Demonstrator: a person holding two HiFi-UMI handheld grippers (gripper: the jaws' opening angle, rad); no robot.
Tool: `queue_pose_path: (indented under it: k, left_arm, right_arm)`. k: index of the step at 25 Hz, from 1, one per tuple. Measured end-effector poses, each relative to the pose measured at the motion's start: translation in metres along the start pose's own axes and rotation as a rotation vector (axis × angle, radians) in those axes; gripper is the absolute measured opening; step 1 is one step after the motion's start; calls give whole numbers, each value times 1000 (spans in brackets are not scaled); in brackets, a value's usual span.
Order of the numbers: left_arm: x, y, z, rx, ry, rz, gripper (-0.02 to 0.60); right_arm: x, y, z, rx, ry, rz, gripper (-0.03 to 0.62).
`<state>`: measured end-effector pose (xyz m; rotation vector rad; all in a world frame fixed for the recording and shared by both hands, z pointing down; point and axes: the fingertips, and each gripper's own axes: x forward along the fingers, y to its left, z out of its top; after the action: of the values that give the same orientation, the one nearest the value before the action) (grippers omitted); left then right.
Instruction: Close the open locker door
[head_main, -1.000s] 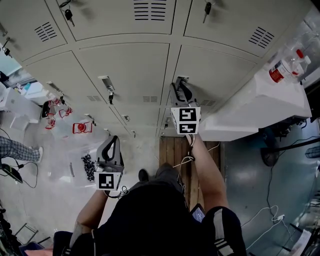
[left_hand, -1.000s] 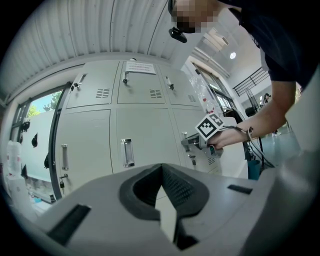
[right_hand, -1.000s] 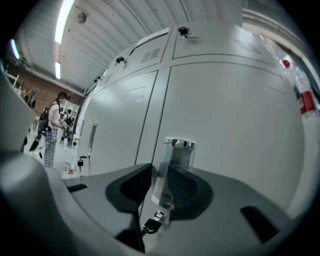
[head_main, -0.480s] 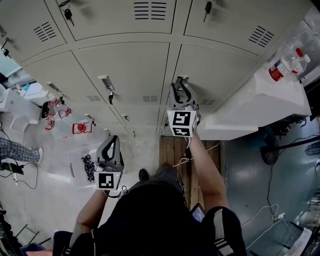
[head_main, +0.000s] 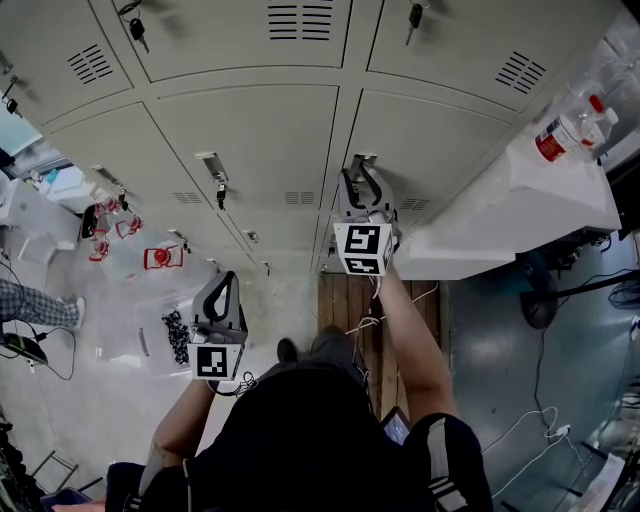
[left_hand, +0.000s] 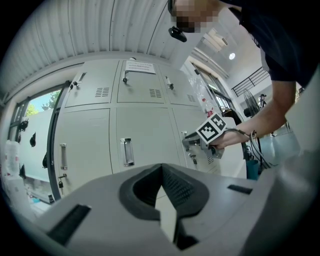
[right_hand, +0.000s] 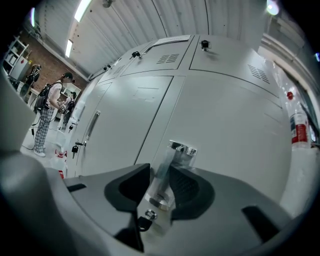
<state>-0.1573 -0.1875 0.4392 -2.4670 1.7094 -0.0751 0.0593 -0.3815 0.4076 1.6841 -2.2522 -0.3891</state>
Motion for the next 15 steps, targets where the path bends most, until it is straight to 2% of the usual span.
queue_pose_path:
  k: [10,15]
  left_arm:
    - [0,1,2,-5,-5,-2,3]
    - [-1,2,3,13,-15,-8,3]
  right_arm:
    - [-6,1,3,-10,-10,-5,135]
    - [-4,0,0,-103,12,-47,128]
